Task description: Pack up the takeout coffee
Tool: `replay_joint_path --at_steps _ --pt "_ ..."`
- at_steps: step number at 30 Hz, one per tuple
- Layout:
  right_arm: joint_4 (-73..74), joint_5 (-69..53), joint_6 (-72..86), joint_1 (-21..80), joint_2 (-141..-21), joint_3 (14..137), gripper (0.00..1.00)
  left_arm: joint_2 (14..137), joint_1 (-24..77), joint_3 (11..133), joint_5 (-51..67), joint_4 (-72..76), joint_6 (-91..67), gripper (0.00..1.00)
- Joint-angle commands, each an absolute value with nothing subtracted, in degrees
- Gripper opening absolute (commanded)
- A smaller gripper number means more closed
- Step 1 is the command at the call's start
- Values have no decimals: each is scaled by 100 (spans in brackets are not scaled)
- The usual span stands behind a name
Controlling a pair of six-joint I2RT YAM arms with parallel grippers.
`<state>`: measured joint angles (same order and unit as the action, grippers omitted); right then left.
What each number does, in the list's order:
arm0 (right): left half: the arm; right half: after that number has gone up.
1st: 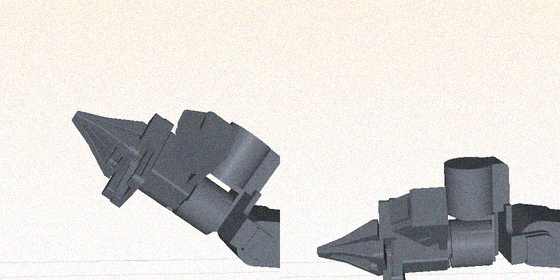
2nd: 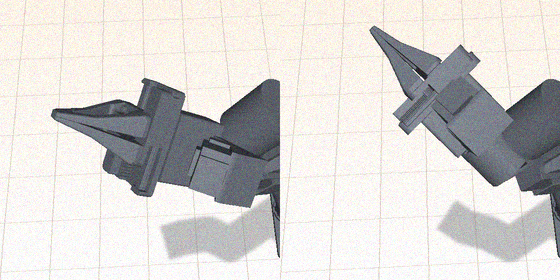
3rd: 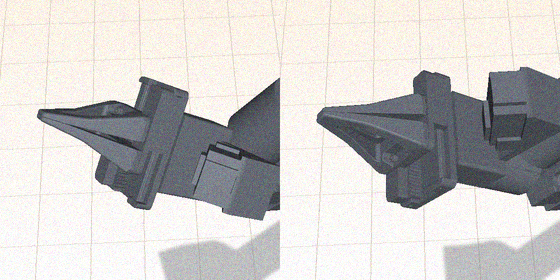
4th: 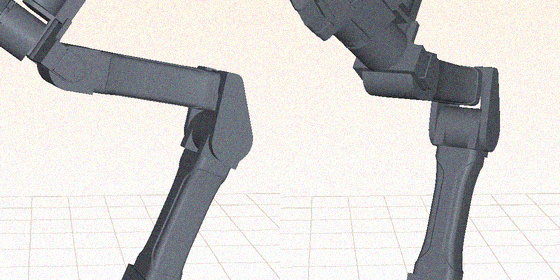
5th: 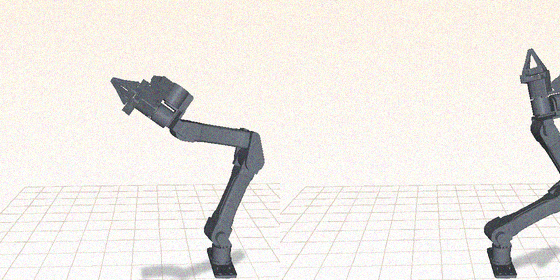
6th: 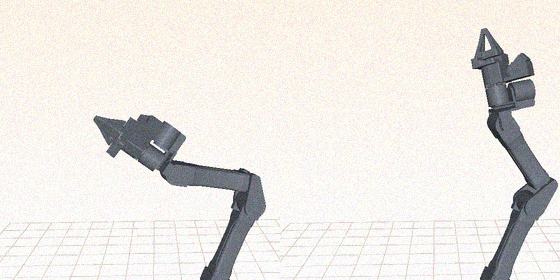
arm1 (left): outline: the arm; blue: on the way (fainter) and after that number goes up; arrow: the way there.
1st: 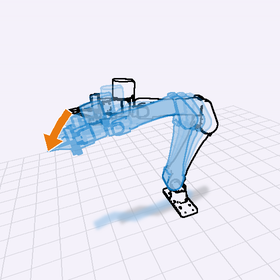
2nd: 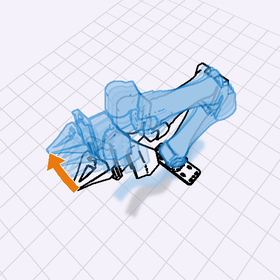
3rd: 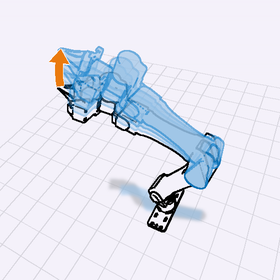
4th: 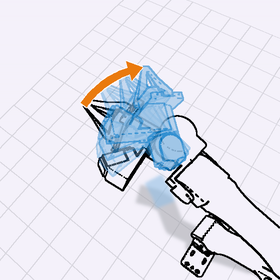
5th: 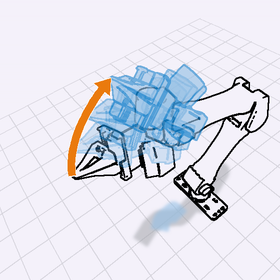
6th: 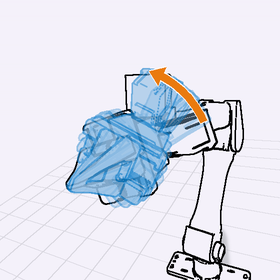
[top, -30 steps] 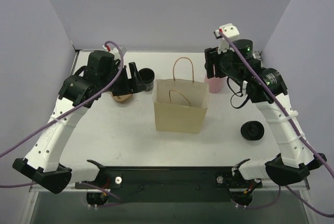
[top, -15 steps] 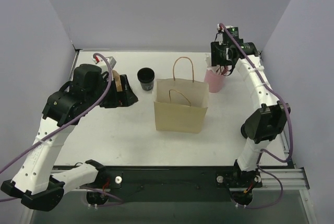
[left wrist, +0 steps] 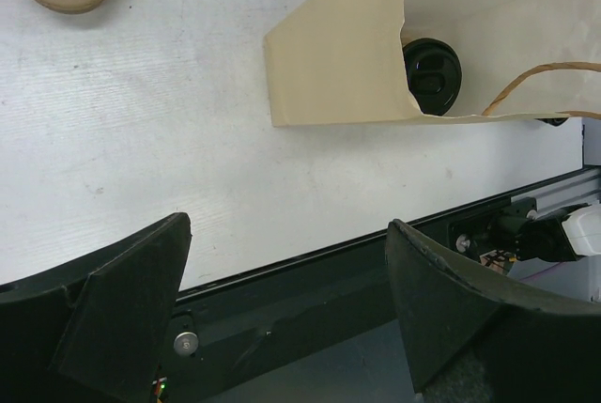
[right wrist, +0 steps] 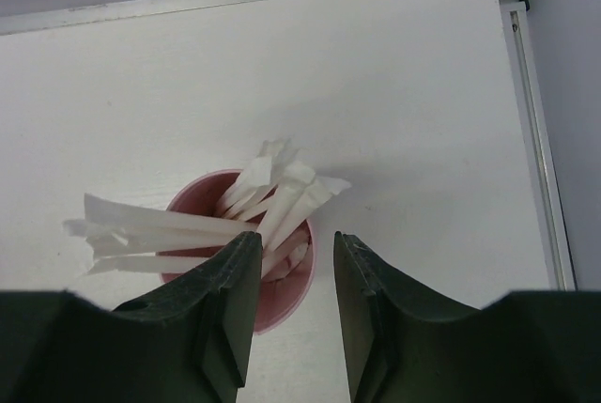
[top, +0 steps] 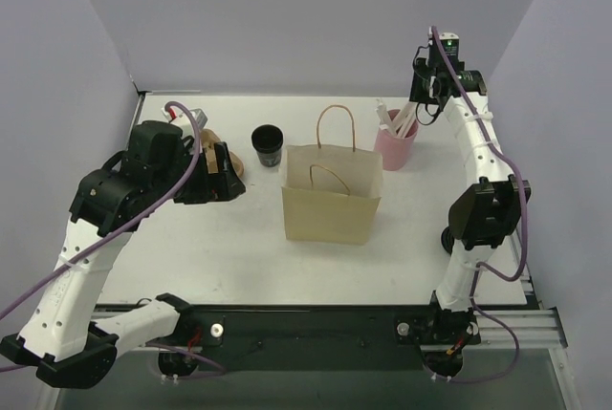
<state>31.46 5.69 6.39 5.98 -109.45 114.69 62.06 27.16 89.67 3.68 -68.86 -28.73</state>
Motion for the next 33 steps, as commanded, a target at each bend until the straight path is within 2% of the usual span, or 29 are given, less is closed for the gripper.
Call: replay_joint_path --at_steps 1,6,12,23,33 --pt "3041 404 835 449 -11206 11742 37 6205 2672 9246 290 -6934 -2935 94" --pt "3041 256 835 238 -11408 11856 36 6249 2681 9246 343 -6934 -2971 94" --pt "2953 -167 738 150 -11584 11848 27 6328 2672 9325 325 -7014 -3015 94" --pt "2821 -255 686 114 -11488 11681 0 6469 2672 9352 413 -6926 -3076 95" --pt "2839 -308 563 132 -10750 11216 0 6381 2672 9106 395 -6671 -3067 95"
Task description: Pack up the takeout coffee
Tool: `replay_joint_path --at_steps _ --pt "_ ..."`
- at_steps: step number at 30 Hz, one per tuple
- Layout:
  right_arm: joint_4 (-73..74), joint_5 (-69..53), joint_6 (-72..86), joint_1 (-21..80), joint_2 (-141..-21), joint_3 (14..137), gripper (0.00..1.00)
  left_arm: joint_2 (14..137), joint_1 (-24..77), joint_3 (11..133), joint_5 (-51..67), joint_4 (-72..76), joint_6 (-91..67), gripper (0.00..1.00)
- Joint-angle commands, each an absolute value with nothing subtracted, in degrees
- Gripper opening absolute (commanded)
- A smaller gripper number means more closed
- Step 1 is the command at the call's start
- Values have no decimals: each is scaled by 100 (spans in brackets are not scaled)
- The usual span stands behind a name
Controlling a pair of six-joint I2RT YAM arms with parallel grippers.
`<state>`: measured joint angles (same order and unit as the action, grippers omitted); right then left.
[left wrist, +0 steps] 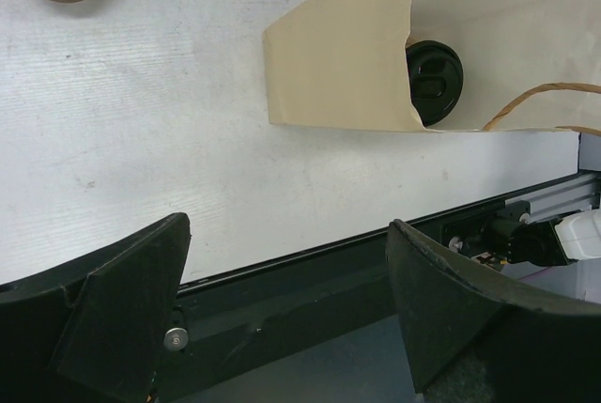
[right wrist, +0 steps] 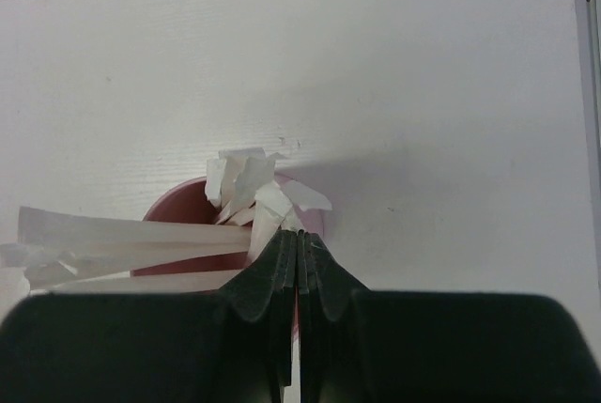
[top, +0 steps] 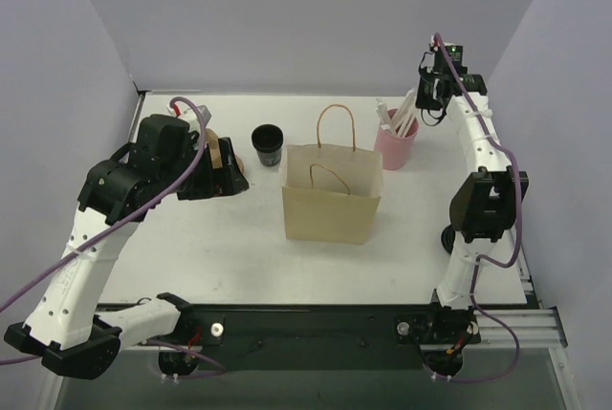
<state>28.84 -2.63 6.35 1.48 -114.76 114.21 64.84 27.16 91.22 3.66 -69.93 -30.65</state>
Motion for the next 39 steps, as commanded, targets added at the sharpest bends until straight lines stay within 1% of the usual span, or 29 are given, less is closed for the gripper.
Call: replay_joint_path --at_steps 1,7,14,20,26,31,36,39 --pt "2848 -334 545 141 -10653 11102 0 6363 2672 9062 404 -6636 -3059 95" --pt "2909 -194 335 281 -9767 10741 0 6276 2672 8825 501 -6382 -3067 95" --pt "3006 -114 264 492 -9071 10687 0 6187 2672 8745 536 -6144 -2988 96" --pt "3374 -18 123 1018 -8491 11091 0 6170 2672 8719 536 -6056 -2892 96" --pt "3480 413 132 1651 -7902 11382 0 6196 2672 8701 580 -5977 -2848 96" --pt "3507 483 132 2082 -7490 11645 0 6205 2681 8719 624 -5924 -2856 96" --pt "3489 229 377 2267 -7076 11769 0 6179 2681 8701 677 -5898 -2874 96" --pt "3393 -104 773 2276 -6795 11488 0 6187 2681 8675 694 -5906 -2883 96"
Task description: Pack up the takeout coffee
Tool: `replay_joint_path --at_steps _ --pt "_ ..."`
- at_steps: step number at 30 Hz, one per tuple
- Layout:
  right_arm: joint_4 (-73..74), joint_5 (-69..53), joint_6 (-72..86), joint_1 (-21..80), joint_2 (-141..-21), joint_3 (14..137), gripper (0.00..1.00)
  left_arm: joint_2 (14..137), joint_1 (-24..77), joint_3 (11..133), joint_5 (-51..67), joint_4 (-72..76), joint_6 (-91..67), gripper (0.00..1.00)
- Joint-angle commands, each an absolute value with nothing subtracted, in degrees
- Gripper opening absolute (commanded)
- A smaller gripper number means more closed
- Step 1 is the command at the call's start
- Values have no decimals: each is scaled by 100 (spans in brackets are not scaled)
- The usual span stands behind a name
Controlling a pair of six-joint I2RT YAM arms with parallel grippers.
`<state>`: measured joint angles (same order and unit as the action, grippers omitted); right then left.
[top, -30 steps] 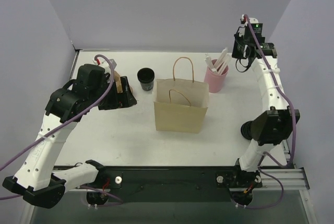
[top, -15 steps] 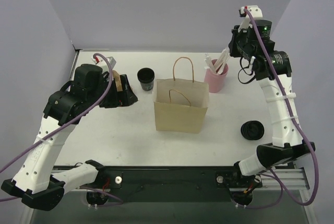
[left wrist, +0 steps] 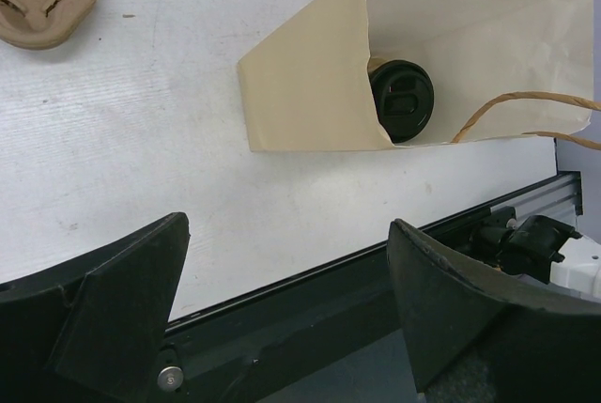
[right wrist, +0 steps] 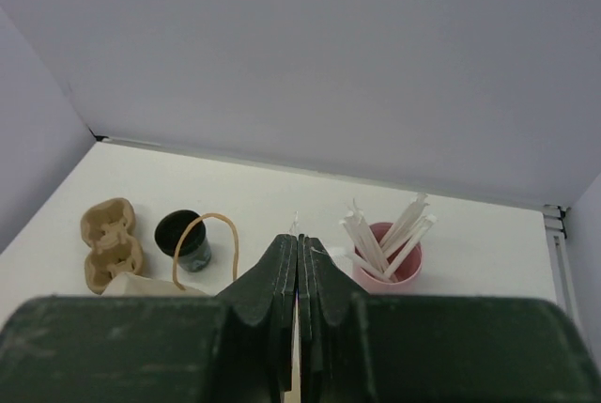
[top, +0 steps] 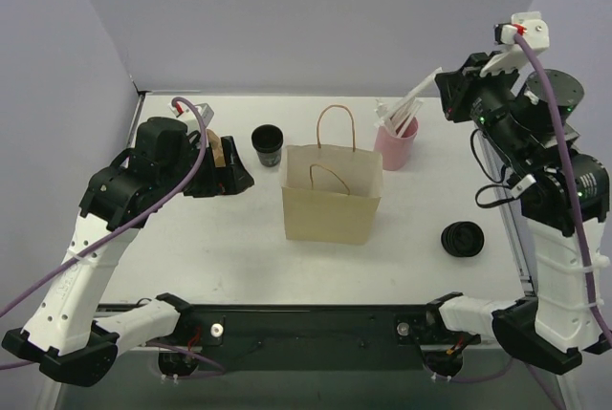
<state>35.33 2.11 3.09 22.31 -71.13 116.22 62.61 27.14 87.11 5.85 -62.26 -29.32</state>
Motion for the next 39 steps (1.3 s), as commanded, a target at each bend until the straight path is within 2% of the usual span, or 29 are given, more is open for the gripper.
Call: replay_joint_path --at_steps 1,16,27,34,38,39 --pt "3349 -123 860 2346 -6716 11374 0 6179 2681 8675 694 -5906 -2892 96" --pt "3323 -606 1888 2645 -6108 10451 0 6187 2681 8666 677 -5985 -2848 96" --pt "2725 -299 2277 3611 -6187 9756 0 6117 2681 8657 607 -5994 -2839 97" --pt "2505 -80 1601 4218 -6942 9501 0 6038 2681 8552 580 -5968 -2865 97" --pt "2496 -53 1301 4394 -7811 9606 0 5942 2672 8464 563 -5924 -2900 97" --pt "2522 -79 1292 4438 -7944 9685 3 5933 2672 8464 554 -5915 -2900 97"
